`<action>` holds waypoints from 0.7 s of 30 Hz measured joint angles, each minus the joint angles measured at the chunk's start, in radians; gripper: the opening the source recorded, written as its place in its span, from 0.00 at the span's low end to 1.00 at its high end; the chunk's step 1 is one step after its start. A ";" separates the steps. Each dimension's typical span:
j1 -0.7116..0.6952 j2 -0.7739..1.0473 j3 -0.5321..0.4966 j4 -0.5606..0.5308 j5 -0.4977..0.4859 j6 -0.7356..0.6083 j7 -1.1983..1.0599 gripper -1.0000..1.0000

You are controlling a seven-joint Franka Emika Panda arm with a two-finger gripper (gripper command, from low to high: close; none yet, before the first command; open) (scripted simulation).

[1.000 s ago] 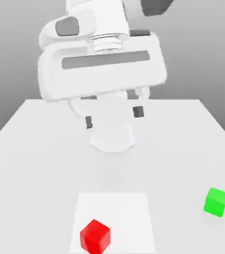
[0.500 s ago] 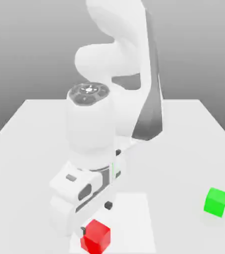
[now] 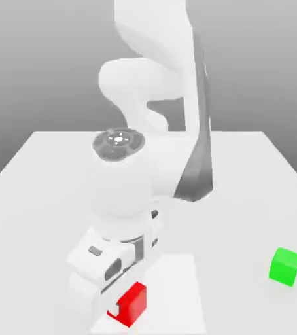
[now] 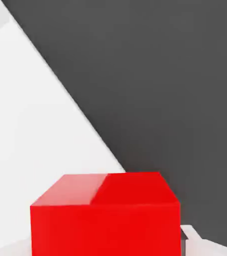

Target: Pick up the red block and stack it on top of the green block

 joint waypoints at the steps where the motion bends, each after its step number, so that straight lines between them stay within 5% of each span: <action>1: 0.021 -0.014 0.020 -0.006 -0.014 -0.008 -0.013 0.00; 14: 0.363 -0.158 0.330 -0.085 -0.141 -0.062 -0.265 0.00; 19: 0.376 -0.028 0.331 -0.084 -0.172 0.068 -0.268 0.00; 20: 0.377 -0.001 0.328 -0.083 -0.178 0.094 -0.263 1.00; 21: 0.377 -0.001 0.328 -0.083 -0.178 0.094 -0.263 1.00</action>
